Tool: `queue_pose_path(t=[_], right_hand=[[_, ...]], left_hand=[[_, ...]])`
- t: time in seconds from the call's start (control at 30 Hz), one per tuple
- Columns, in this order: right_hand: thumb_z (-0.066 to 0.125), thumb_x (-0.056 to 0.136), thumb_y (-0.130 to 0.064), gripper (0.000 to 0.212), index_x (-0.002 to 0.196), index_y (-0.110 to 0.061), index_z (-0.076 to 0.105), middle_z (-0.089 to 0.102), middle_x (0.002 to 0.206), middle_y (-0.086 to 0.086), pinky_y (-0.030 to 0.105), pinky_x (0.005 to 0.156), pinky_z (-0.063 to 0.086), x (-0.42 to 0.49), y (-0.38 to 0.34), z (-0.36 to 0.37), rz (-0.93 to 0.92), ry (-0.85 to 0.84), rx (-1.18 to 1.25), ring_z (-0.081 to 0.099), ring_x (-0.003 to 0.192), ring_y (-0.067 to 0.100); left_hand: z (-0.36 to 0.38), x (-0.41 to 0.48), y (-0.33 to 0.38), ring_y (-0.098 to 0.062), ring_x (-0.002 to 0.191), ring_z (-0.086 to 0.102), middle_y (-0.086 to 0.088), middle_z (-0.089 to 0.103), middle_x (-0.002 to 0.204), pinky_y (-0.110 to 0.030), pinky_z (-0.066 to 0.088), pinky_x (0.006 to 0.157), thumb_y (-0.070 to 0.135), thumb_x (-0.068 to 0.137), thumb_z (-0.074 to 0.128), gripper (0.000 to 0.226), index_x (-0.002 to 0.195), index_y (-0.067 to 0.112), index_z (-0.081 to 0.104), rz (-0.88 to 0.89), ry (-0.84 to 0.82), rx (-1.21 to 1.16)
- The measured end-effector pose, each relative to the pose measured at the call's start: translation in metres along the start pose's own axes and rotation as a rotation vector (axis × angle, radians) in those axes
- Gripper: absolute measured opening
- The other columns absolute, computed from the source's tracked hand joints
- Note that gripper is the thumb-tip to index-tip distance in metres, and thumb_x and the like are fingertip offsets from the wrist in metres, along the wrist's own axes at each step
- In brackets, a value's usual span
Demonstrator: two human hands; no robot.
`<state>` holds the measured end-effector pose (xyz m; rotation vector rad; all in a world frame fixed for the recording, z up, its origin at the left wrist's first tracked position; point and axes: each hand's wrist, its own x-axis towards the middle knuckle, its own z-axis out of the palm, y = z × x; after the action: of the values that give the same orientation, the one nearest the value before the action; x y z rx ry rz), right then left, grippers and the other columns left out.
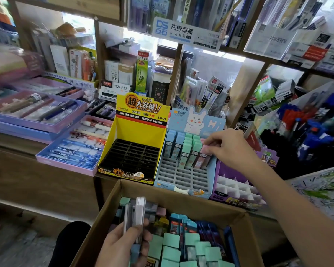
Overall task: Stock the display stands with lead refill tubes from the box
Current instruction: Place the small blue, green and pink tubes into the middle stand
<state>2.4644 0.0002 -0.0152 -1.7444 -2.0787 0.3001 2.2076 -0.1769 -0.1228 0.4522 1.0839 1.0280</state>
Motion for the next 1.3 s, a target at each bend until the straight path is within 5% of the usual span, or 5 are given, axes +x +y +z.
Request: queue_pose_path(t=[0.33, 0.53, 0.67, 0.87, 1.3], right_hand=[[0.088, 0.08, -0.018, 0.023, 0.074, -0.03, 0.07, 0.079, 0.09, -0.008, 0.043, 0.118, 0.028, 0.002, 0.005, 0.012, -0.012, 0.057, 0.047, 0.068, 0.113, 0.011], [0.082, 0.087, -0.031, 0.014, 0.098, -0.023, 0.081, 0.072, 0.095, -0.008, 0.034, 0.096, 0.022, -0.011, -0.003, 0.01, -0.123, 0.215, -0.256, 0.056, 0.106, 0.017], [0.077, 0.09, -0.014, 0.012, 0.091, -0.026, 0.079, 0.068, 0.077, -0.018, 0.009, 0.074, 0.046, -0.053, -0.024, 0.021, -0.169, 0.232, 0.21, 0.062, 0.081, -0.001], [0.074, 0.091, -0.033, 0.005, 0.094, -0.036, 0.076, 0.078, 0.085, -0.009, 0.021, 0.067, 0.059, -0.122, -0.036, 0.072, 0.099, -0.208, 0.599, 0.072, 0.07, 0.007], [0.081, 0.077, -0.043, 0.037, 0.103, -0.016, 0.081, 0.07, 0.07, 0.012, 0.025, 0.053, 0.045, -0.141, -0.026, 0.113, 0.37, -0.354, 1.147, 0.057, 0.053, 0.017]], left_hand=[[0.002, 0.0, 0.001, -0.027, 0.048, 0.053, -0.022, 0.061, 0.066, -0.028, 0.038, 0.046, 0.0, 0.095, 0.057, 0.017, 0.104, -0.007, 0.07, 0.014, 0.004, 0.017], [0.001, 0.005, -0.001, -0.031, 0.052, 0.058, -0.026, 0.064, 0.072, -0.031, 0.045, 0.046, 0.0, 0.092, 0.06, 0.018, 0.094, -0.002, 0.078, 0.019, 0.003, 0.005], [-0.001, 0.007, -0.002, -0.036, 0.061, 0.064, -0.032, 0.07, 0.085, -0.033, 0.051, 0.05, 0.004, 0.082, 0.068, 0.017, 0.093, 0.001, 0.08, 0.01, -0.041, -0.024], [0.001, 0.01, -0.004, -0.029, 0.057, 0.064, -0.027, 0.072, 0.082, -0.03, 0.049, 0.049, 0.005, 0.088, 0.067, 0.017, 0.09, 0.012, 0.083, 0.024, -0.048, 0.064], [0.004, 0.005, -0.007, -0.027, 0.048, 0.061, -0.03, 0.073, 0.076, -0.022, 0.053, 0.042, 0.005, 0.096, 0.058, 0.026, 0.107, -0.016, 0.07, -0.096, -0.111, 0.131]])
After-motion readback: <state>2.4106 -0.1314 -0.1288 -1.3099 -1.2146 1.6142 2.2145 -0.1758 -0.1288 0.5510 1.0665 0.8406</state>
